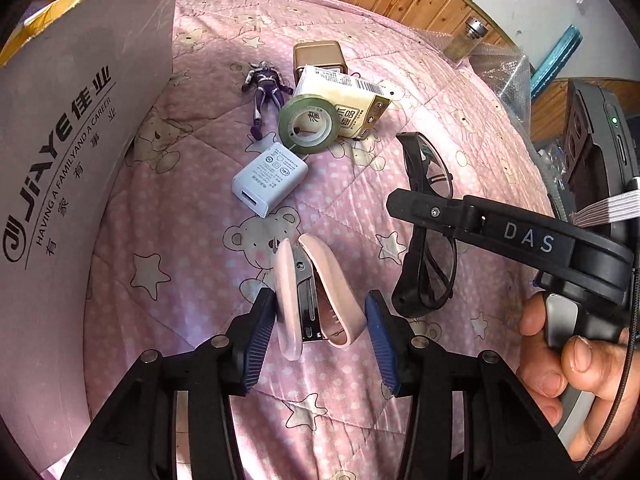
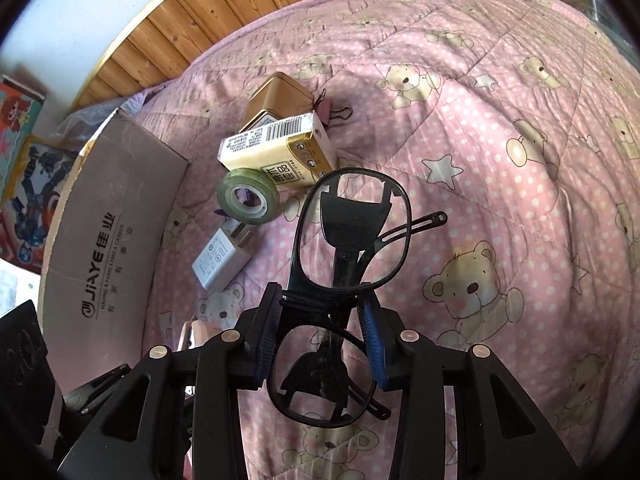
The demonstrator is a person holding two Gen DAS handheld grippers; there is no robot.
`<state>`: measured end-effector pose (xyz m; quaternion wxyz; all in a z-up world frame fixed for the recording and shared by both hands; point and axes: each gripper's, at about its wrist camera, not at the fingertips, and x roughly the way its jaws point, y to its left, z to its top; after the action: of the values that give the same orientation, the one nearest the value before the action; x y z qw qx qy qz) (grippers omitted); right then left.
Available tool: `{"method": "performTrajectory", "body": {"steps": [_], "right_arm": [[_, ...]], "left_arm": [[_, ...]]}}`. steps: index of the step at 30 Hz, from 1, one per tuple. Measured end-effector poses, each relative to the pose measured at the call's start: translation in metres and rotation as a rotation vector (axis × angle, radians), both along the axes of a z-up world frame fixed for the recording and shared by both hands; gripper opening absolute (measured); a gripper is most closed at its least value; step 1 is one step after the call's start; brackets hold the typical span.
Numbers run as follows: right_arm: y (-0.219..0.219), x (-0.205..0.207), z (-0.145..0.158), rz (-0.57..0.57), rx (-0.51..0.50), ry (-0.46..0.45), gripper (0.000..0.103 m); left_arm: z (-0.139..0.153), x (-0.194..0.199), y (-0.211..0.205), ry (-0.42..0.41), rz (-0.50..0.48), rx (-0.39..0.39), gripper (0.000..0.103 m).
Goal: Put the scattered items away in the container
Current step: 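Grasp the pink stapler with the left gripper while the right grasps the glasses, then lift the stapler and glasses and carry them over the box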
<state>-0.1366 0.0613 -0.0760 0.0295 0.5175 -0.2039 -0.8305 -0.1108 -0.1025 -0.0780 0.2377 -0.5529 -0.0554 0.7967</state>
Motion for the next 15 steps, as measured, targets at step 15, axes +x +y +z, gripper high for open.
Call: {"method": "performTrajectory", "body": {"steps": [15], "right_arm": [[-0.008,0.023,0.033,0.009,-0.033,0.068,0.04]], "left_arm": [[0.04,0.018,-0.008,0.092,0.008,0.023,0.047]]}}
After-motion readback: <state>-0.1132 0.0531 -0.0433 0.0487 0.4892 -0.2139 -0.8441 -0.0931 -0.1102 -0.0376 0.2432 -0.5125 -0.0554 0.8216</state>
